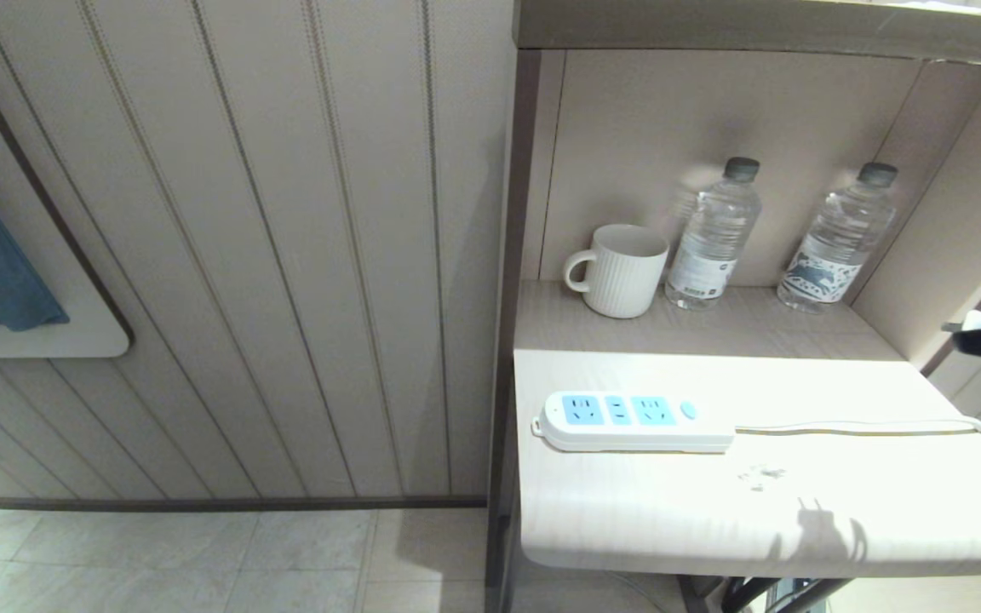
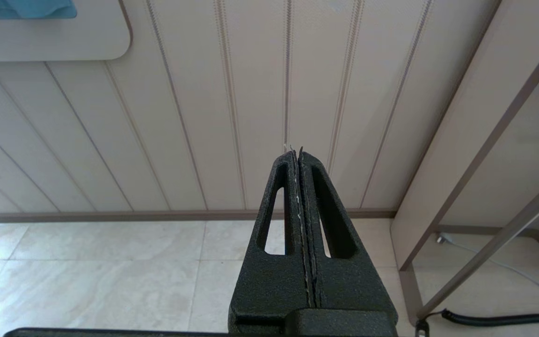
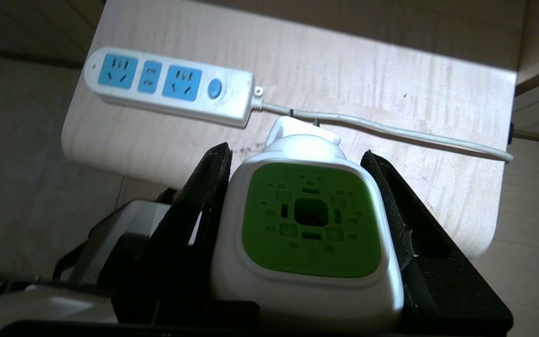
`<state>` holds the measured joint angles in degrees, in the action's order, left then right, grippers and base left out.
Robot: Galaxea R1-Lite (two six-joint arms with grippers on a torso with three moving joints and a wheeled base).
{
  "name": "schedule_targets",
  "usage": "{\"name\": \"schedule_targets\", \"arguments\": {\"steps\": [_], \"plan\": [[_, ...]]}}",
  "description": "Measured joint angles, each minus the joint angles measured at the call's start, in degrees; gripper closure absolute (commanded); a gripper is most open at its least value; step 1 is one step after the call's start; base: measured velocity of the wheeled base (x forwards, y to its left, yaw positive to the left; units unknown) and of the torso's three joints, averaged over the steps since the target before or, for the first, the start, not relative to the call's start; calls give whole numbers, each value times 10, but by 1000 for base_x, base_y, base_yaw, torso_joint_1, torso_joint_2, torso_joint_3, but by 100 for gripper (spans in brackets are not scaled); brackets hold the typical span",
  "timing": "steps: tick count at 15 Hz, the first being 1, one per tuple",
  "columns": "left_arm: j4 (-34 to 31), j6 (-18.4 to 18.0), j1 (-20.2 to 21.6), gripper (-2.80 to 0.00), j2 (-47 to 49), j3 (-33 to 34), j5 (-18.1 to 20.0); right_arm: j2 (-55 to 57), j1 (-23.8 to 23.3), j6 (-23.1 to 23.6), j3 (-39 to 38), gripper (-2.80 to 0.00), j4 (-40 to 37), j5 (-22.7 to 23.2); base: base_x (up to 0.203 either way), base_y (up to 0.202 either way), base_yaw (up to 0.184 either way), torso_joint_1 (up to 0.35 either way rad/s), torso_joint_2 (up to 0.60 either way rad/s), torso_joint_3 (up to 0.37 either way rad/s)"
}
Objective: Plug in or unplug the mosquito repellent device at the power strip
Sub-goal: Insert the plug into the socket
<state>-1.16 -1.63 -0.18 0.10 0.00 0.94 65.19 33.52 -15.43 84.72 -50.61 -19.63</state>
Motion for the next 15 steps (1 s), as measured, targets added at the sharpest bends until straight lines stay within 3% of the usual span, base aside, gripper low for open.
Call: {"name": "schedule_targets", "arguments": {"steps": [3,8,15], "plan": [[0,0,0,0,0,0,0,58,41,-2,92,0,-112,41,0,0,0,0,0,0],[0,0,0,0,0,0,0,209,60,-2,258,0,-278,125,0,0,0,0,0,0],[0,0,0,0,0,0,0,312,71,-6,279,0,-280,154,0,0,0,0,0,0]]}}
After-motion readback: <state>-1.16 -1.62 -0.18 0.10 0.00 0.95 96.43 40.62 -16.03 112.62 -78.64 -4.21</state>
